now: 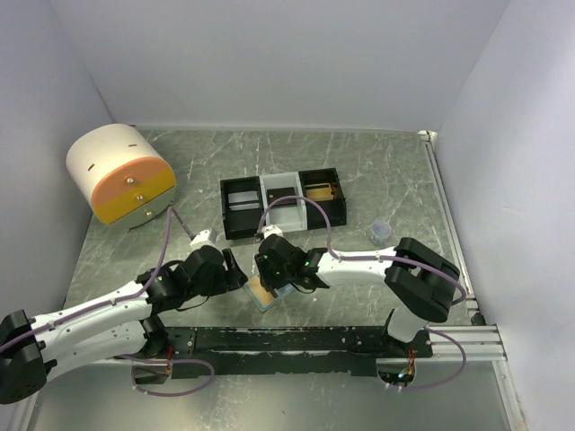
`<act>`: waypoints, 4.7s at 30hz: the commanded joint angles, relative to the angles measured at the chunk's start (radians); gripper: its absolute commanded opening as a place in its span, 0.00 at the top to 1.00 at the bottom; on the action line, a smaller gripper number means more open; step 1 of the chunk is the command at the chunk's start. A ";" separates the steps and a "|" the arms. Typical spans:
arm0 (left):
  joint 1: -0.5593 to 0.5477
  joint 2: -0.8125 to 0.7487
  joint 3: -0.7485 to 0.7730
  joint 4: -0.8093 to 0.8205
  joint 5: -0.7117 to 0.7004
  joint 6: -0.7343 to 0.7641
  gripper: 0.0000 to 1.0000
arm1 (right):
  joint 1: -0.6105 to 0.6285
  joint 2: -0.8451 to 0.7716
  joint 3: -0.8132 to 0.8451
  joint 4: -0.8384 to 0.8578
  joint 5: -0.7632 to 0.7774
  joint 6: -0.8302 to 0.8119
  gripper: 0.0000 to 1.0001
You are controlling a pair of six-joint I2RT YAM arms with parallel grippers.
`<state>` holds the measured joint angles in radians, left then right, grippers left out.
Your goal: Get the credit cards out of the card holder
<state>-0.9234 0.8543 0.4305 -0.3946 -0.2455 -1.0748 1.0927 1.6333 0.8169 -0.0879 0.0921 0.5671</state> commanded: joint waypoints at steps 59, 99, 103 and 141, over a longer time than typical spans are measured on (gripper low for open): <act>-0.007 0.192 -0.013 0.282 0.267 0.099 0.38 | -0.054 -0.028 -0.083 0.014 -0.057 0.195 0.65; -0.071 0.370 0.088 0.159 0.089 0.097 0.83 | -0.194 -0.106 -0.356 0.471 -0.392 0.449 1.00; -0.071 0.376 0.097 0.130 0.071 0.104 0.87 | -0.193 -0.132 -0.360 0.463 -0.369 0.459 1.00; -0.071 0.343 0.061 0.288 0.169 0.068 0.64 | -0.193 -0.114 -0.345 0.413 -0.301 0.465 1.00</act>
<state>-0.9901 1.1503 0.5007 -0.1913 -0.1226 -0.9840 0.9024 1.5024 0.4637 0.3107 -0.2207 1.0328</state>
